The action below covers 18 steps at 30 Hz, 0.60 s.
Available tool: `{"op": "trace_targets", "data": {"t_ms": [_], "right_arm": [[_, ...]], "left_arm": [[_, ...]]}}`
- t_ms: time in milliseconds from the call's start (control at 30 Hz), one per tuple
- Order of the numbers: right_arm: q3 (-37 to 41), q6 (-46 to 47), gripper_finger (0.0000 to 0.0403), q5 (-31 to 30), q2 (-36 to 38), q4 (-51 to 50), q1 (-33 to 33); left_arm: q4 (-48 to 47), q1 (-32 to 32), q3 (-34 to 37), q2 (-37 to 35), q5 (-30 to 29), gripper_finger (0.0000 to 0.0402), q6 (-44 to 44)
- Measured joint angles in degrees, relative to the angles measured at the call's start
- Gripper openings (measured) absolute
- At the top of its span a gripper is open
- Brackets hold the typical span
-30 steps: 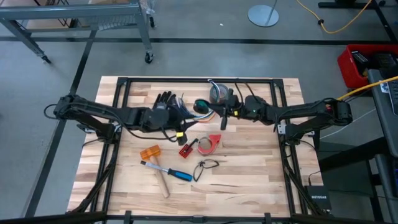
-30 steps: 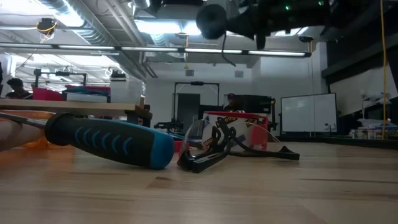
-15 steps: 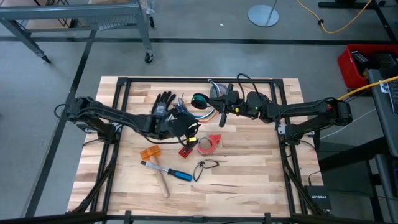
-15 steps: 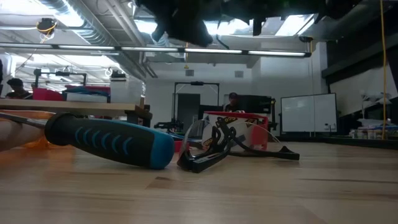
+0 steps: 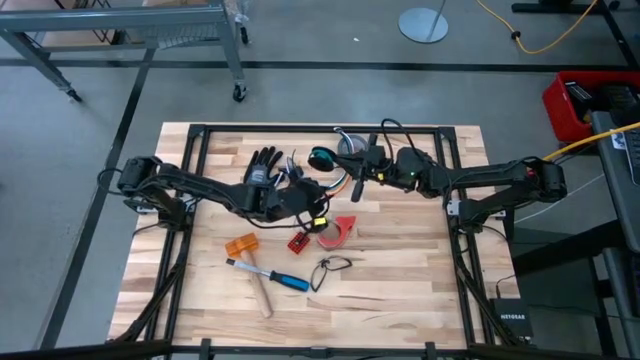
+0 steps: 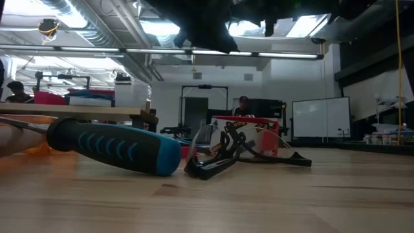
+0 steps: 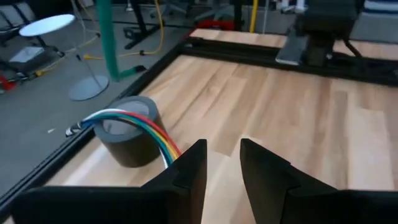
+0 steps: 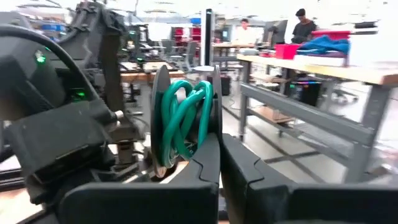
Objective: Coil cords
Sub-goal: Coil the wire onto the spool
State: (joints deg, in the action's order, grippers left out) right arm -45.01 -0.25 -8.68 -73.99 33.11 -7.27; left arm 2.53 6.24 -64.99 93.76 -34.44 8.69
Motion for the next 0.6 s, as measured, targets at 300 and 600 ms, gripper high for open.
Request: {"op": "trace_targets", "data": {"t_ms": [300,600], "right_arm": [[0.00,1.28,0.0002,-0.80,5.04,-3.57,-3.42],[0.00,3.38,0.0002,4.58,5.61,-0.47,-3.26]], "left_arm": [[9.26,-0.78,0.00,0.02,-7.65,0.0071,-4.63],[16.60,-1.99,0.00,0.02,-10.75,0.0051,-7.00]]}}
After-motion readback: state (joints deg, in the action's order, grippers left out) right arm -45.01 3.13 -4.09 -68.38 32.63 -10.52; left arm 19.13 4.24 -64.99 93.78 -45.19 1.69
